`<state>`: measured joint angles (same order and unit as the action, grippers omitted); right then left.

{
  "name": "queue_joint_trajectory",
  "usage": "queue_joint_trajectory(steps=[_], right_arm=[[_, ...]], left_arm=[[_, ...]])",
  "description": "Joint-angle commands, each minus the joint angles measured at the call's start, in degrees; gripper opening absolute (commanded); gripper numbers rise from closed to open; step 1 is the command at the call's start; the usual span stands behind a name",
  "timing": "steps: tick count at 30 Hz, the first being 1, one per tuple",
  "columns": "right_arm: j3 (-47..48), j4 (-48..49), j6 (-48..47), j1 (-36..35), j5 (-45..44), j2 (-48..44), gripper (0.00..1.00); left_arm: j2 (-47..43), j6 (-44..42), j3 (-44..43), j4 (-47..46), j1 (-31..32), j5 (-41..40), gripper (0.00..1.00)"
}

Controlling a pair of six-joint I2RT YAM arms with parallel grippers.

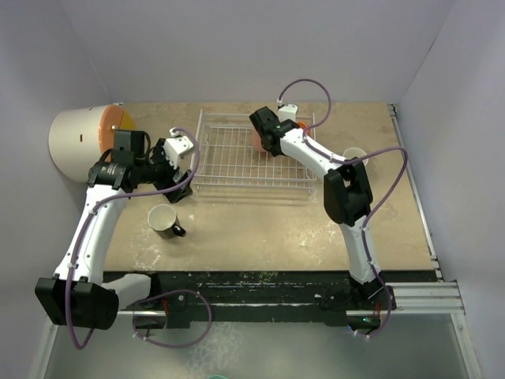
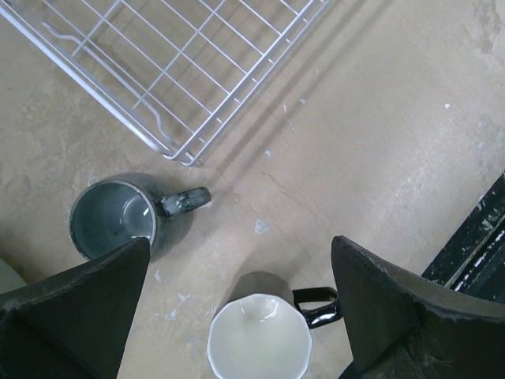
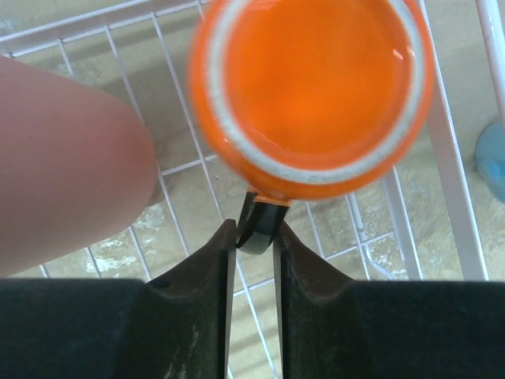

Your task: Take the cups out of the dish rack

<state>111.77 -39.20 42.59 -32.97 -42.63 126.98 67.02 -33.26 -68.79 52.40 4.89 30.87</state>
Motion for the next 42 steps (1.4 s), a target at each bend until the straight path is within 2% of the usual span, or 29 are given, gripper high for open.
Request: queue_joint_trajectory(steps=[1,4,8,13,16,21,26,30,33,36,42], right_arm=[[-3.0,3.2,-1.9,0.1,-3.5,-3.2,0.22],[-4.4,3.6,-2.2,0.2,-3.8,-4.1,0.15],[-5.3,3.7,-2.9,0.2,-4.2,-5.5,0.00],[-7.4,4.7,-4.8,0.2,-4.9,-11.0,0.00],[-9.0,6.4,-6.8,-0.3,-1.9,-16.9,0.00],[-11.9,8.2,-8.4,-1.3,8.6,-28.4,0.00],[-18.3,11.9,-6.6,-1.3,26.7,-39.1,0.00],[-22.3,14.8,-2.0,-1.4,36.6,-43.8,0.00],[-23.9,17.2,1.3,-1.9,41.3,-44.5,0.00],[-23.0,18.3,2.9,-3.0,42.0,-42.8,0.00],[-18.3,18.6,7.0,-3.6,41.3,-37.6,0.00]], left_arm=[[-1.8,5.4,0.8,-8.1,-0.4,3.4,0.99],[-2.4,5.4,0.6,-8.5,-0.4,4.8,0.99],[-3.5,3.2,1.3,-8.3,-0.4,6.7,0.99],[-6.2,-0.4,4.9,-12.8,-0.4,5.2,0.99],[-7.8,-2.8,6.7,-15.1,-0.4,5.9,0.99],[-10.3,-9.2,9.8,-19.3,-0.3,6.9,0.99],[-12.3,-12.0,12.1,-24.6,-0.2,8.7,0.99],[-14.4,-10.7,13.7,-29.8,0.7,11.1,0.99],[-13.5,-7.7,12.5,-30.4,5.1,9.0,0.99],[-11.7,-3.0,10.5,-29.4,10.2,5.2,0.99],[-10.3,5.7,9.7,-29.5,10.6,4.2,0.99]])
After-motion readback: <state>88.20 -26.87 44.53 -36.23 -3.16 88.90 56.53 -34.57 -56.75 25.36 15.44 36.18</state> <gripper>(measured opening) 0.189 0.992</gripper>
